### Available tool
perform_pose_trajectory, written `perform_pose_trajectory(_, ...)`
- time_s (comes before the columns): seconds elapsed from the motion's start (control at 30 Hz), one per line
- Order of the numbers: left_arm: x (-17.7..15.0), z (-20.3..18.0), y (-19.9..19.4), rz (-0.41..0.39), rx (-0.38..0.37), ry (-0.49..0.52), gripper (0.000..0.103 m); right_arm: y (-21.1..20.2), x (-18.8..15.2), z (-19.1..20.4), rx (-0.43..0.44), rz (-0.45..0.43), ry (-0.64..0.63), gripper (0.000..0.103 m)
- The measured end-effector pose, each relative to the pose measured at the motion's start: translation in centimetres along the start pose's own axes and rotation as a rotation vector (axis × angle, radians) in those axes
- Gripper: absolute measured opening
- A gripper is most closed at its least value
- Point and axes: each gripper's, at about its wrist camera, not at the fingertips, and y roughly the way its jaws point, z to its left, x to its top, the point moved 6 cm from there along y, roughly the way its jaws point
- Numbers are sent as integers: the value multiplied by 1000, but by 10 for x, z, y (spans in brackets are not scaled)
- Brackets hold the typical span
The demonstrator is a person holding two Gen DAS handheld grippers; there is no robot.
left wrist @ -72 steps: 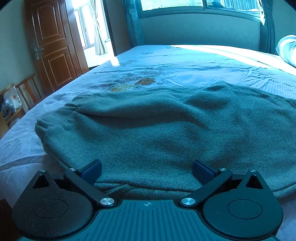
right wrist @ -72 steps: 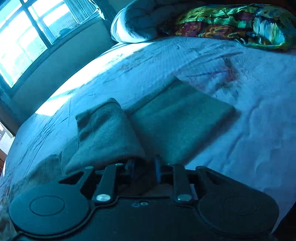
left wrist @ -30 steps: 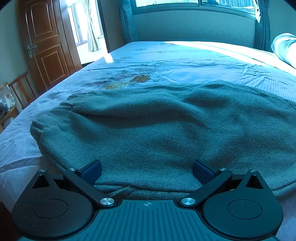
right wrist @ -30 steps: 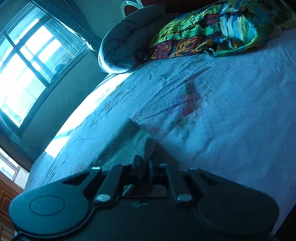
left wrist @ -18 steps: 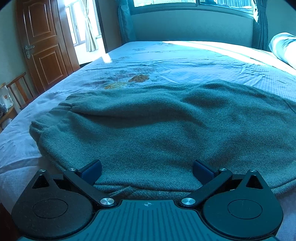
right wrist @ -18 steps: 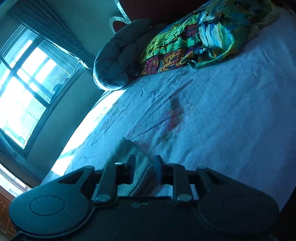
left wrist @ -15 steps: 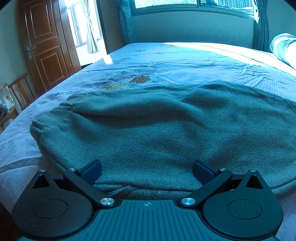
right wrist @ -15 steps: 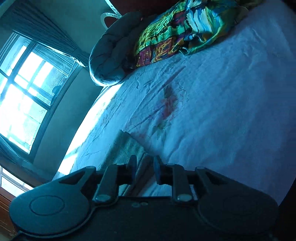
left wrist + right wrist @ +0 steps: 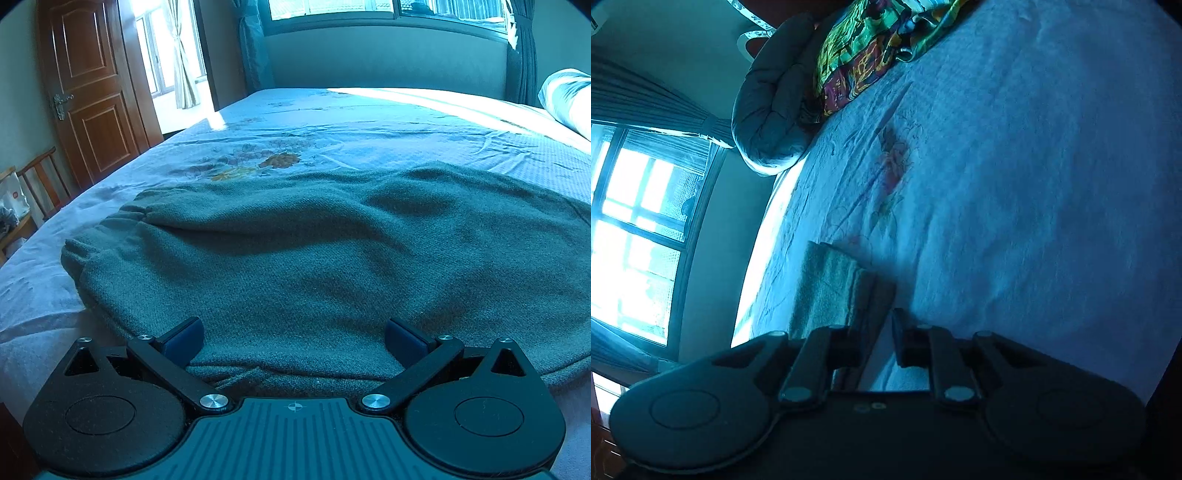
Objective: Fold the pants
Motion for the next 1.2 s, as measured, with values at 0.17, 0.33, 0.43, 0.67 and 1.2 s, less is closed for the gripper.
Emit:
perform_pose_trajectory(0.17,0,0,0,4,-2,1,103,19,0,10,-22,15,-69,3)
perform_pose_trajectory(0.33,0,0,0,0,0,1,103,25,8,20,16,6,-117,0)
perform_pose_trajectory(0.43,0,0,0,1,-4,4,103,3,11,44,39,-93,-269,0)
perform_pose_trajectory(0.67,0,0,0,-7,-6,2,103,-13,31,-8,-56,-154,-159,0)
perform_pose_trajectory(1.2,-1,1,-1,-10,-12,0,103,14,5,33,40,-45,-188,1)
